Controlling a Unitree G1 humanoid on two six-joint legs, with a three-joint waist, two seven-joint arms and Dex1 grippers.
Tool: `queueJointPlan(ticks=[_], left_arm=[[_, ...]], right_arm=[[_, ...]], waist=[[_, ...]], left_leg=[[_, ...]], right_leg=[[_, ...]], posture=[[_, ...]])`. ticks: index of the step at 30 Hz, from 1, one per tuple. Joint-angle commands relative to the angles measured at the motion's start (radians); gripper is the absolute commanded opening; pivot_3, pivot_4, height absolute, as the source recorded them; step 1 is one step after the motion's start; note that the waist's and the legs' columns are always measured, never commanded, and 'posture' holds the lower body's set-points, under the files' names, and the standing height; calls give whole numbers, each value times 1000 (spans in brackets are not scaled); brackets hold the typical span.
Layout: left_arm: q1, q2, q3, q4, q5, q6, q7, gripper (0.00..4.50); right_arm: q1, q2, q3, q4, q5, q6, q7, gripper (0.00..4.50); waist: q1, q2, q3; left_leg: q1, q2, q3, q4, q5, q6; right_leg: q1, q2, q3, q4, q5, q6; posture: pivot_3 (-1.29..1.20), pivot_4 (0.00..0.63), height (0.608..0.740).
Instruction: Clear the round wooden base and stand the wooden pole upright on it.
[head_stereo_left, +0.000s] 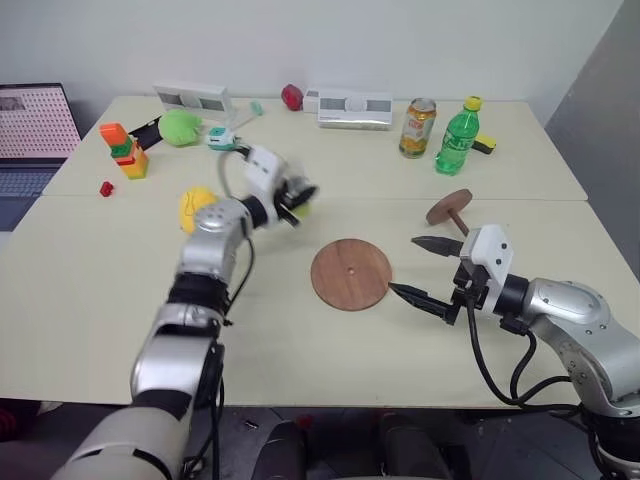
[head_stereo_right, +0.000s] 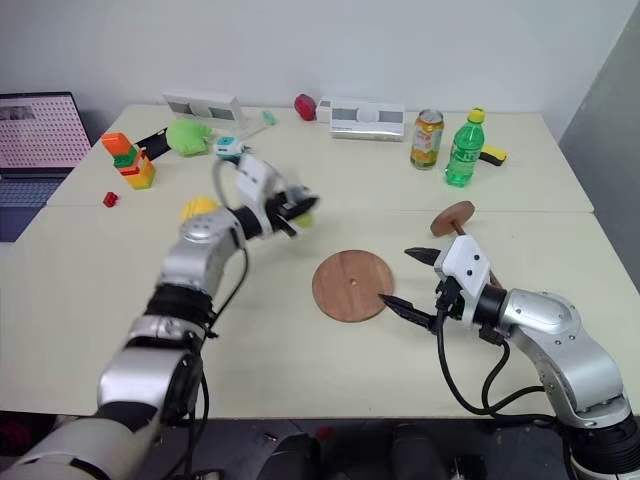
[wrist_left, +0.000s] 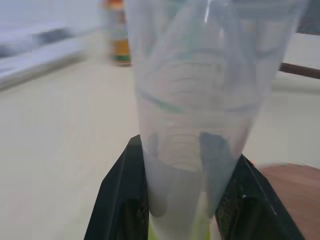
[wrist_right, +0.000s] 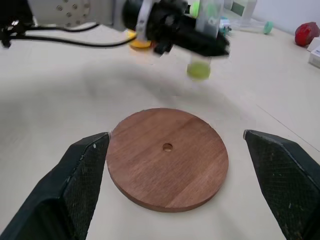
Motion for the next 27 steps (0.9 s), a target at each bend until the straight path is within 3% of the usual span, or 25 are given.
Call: queueJointPlan(ticks=[1, 10, 24, 27], left_arm=[[-55, 13, 32, 149, 44, -41, 150, 1213], [-141, -35, 72, 394, 49, -91, 234, 1213], [-91, -19, 84, 400, 57, -64, 171, 4413], [-52, 10, 52, 351, 81, -45, 120, 4465]], right_arm=[[-15, 10, -4, -20, 9, -12, -8, 4500], [-34, 23, 4, -15, 9, -11, -16, 4500], [-59, 26, -14, 3, 7, -12, -25, 4500], [-68, 22, -18, 15, 12, -10, -17, 4500]], waist=[[3, 0, 0], [8, -1, 0], [1, -1, 0], [2, -1, 0]], left_leg=[[0, 0, 0, 0, 0, 0], [-4, -2, -2, 1, 2, -4], [-3, -2, -2, 1, 2, -4], [-3, -2, -2, 1, 2, -4]], right_leg=[[0, 0, -1, 0, 0, 0], [-2, -2, -3, 0, 0, 0], [-3, -2, -2, 1, 0, 0], [-3, -2, -2, 1, 0, 0]], posture=[[0, 150, 740], [0, 150, 740], [0, 150, 740], [0, 150, 740]])
